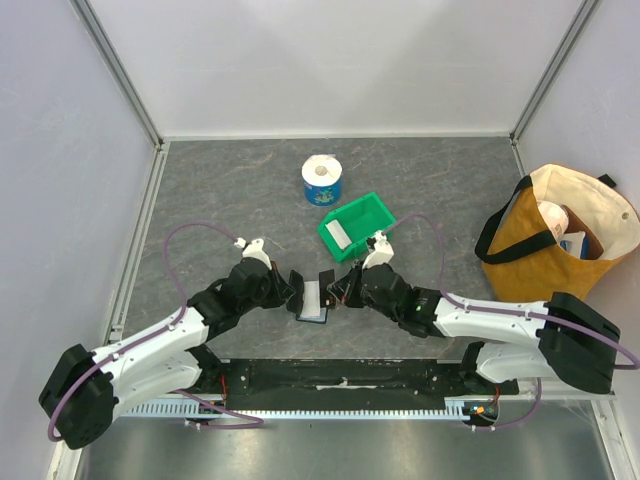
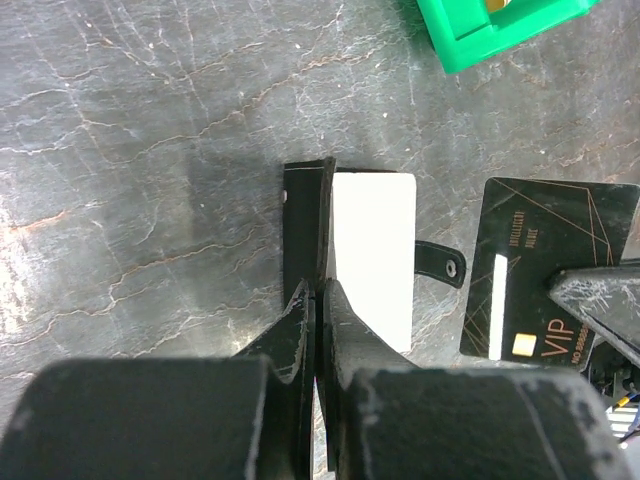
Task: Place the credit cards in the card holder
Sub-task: Open the card holder at the center of the board.
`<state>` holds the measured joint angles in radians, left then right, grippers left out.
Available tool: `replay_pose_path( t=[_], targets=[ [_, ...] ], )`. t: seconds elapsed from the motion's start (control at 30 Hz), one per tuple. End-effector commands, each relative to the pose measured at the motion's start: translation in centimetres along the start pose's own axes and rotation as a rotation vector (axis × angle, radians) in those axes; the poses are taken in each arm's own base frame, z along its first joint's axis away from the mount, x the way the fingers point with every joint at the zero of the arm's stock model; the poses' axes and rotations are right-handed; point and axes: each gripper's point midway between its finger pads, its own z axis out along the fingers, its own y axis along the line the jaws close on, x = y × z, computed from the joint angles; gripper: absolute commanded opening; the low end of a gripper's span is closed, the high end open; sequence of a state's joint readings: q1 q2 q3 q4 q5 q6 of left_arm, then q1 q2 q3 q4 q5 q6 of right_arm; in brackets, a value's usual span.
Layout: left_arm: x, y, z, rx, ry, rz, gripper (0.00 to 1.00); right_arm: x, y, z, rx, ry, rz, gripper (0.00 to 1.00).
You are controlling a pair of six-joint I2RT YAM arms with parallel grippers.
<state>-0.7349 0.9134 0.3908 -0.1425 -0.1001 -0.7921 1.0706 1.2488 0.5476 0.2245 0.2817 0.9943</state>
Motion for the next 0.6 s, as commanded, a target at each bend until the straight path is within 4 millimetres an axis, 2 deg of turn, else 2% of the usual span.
replay_pose_path(
  t=[0.0,0.4,0.57],
  targets=[
    [0.1,1.0,0.1,-0.035,-0.020,-0.025,0.02,0.6,-2.7,0.2,0.091,-0.002,0.001,0.00],
    [0.3,1.9,0.0,-0.071,-0.017,-0.016,0.02,2.4,-5.5,1.5,0.205,0.030,-0.004,0.00],
    [0.3,2.1,0.0,-0.079,-0.019,-0.012,0.02,2.6,-5.2,1.9,0.189,0.038,0.008,0.00]
  ],
)
